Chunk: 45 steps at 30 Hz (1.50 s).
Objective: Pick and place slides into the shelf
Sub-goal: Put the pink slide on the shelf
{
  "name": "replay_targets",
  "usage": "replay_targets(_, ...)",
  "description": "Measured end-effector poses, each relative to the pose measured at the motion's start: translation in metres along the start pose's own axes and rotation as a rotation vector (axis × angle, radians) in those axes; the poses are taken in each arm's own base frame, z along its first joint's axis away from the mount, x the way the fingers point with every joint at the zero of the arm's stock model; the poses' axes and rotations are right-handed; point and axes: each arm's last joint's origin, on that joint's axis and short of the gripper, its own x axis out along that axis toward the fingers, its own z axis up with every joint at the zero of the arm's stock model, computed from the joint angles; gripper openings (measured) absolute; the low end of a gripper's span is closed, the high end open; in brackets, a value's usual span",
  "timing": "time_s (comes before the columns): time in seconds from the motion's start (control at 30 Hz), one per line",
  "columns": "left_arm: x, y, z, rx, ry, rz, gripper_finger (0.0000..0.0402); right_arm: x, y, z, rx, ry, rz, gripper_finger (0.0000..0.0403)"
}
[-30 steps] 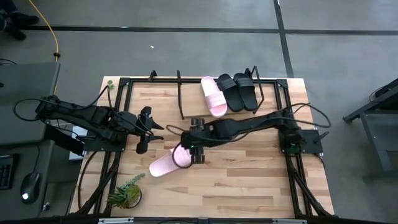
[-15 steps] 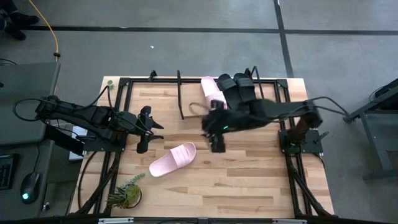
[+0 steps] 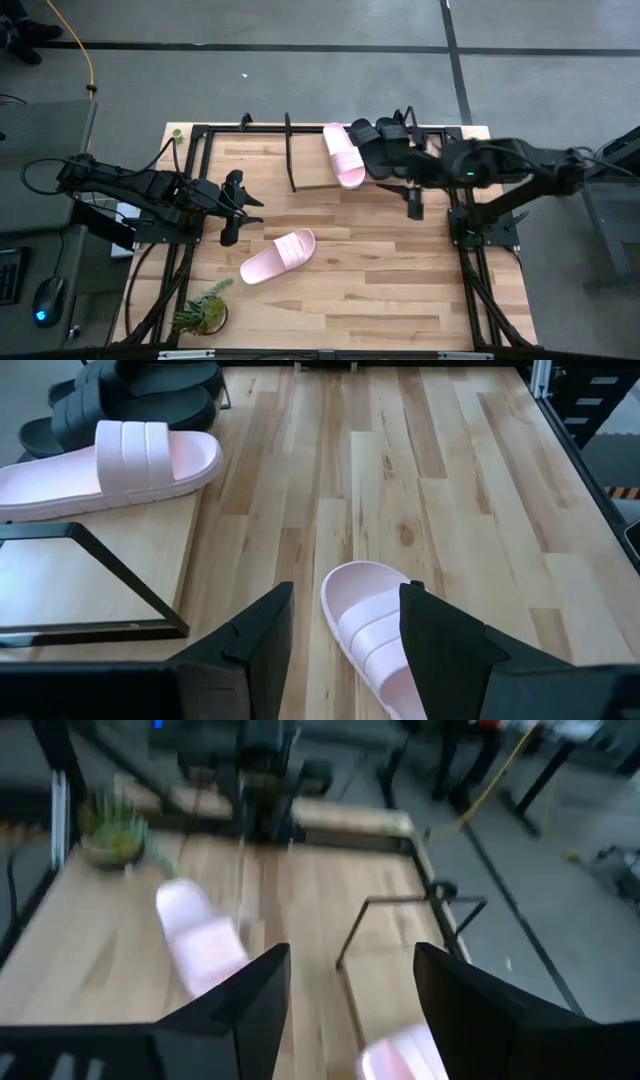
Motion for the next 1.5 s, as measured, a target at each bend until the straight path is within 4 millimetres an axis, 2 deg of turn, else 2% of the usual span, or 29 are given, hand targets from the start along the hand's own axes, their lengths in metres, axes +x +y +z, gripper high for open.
replay_targets(0.1, 0.000, 0.000, 0.000, 0.000, 0.000, 0.001, 0.0168, -0.012, -0.008, -0.031, 0.090, -0.165, -0.033, 0.0204)
replay_targets(0.2, 0.000, 0.000, 0.000, 0.000, -0.001, 0.001, 0.0168, -0.013, -0.009, -0.062, 0.188, -0.336, -0.036, 0.0204)
replay_targets(0.27, 0.000, 0.000, 0.000, 0.000, -0.002, 0.012, 0.0168, -0.006, -0.007, -0.084, 0.246, -0.397, -0.026, 0.0204)
replay_targets(0.4, 0.000, 0.001, 0.000, -0.008, -0.006, 0.028, 0.0168, 0.014, 0.000, -0.122, 0.380, -0.414, -0.011, 0.0204)
replay_targets(0.57, 0.000, 0.001, 0.001, -0.011, -0.017, 0.027, 0.0168, 0.037, 0.008, -0.149, 0.499, -0.393, 0.028, 0.0204)
replay_targets(0.8, 0.000, 0.001, 0.002, -0.012, -0.020, 0.027, 0.0168, 0.073, 0.018, -0.173, 0.564, -0.368, 0.014, 0.0204)
replay_targets(1.17, 0.000, 0.001, 0.002, -0.012, -0.020, 0.027, 0.0168, 0.138, 0.029, -0.188, 0.656, -0.308, 0.099, 0.0204)
replay_targets(1.3, 0.000, 0.001, 0.002, -0.012, -0.020, 0.027, 0.0168, 0.153, 0.029, -0.192, 0.676, -0.317, 0.169, 0.0204)
replay_targets(1.5, 0.000, 0.001, 0.002, -0.012, -0.020, 0.027, 0.0168, 0.168, 0.034, -0.202, 0.694, -0.277, 0.167, 0.0204)
